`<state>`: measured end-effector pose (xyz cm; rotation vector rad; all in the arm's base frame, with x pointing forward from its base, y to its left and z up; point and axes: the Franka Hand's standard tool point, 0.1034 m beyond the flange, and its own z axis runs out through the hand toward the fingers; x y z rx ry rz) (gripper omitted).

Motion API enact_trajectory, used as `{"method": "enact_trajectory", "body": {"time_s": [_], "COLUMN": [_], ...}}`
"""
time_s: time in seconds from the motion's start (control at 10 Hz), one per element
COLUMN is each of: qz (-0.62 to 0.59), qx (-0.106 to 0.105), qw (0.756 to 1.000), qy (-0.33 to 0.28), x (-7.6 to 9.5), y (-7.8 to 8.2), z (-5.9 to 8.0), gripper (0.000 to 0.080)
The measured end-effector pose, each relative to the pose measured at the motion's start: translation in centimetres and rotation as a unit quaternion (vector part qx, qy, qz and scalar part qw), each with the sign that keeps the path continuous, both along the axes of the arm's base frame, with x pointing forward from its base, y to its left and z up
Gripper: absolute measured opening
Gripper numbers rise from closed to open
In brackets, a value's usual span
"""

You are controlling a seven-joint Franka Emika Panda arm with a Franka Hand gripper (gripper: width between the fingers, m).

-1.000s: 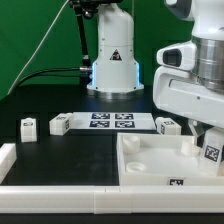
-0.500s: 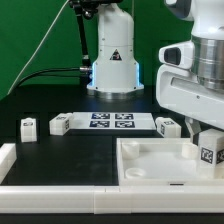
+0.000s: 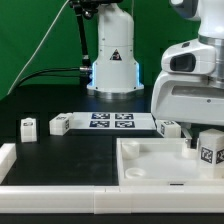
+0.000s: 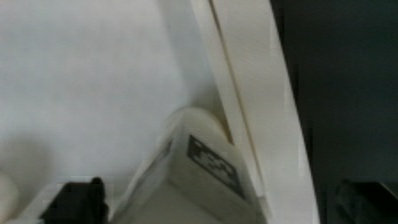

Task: Assemble one leg

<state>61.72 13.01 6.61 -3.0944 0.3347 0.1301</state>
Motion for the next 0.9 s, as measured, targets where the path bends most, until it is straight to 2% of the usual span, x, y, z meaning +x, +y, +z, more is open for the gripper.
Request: {"method": "enact_trajectory", "body": {"time_s": [0.3, 0.4, 0.6, 0.8, 0.9], "qz": [0.198, 0.283, 0.288, 0.288, 0.285], "qx": [0.015, 0.016, 0.016, 0.016, 0.016], "qw": [0.98, 0.959, 0.957, 0.957, 0.958], "qy": [-0.007, -0.011, -0.011, -0.011, -0.01], "x": [0.05, 0.18, 0.17, 0.17, 0.17], "y": [-0.11, -0.56, -0.58, -0.61, -0.62], "z": [0.04, 0.06, 0.03, 0.03, 0.03], "gripper": [0.0648, 0.0648, 0.0648, 0.0389, 0.0389]}}
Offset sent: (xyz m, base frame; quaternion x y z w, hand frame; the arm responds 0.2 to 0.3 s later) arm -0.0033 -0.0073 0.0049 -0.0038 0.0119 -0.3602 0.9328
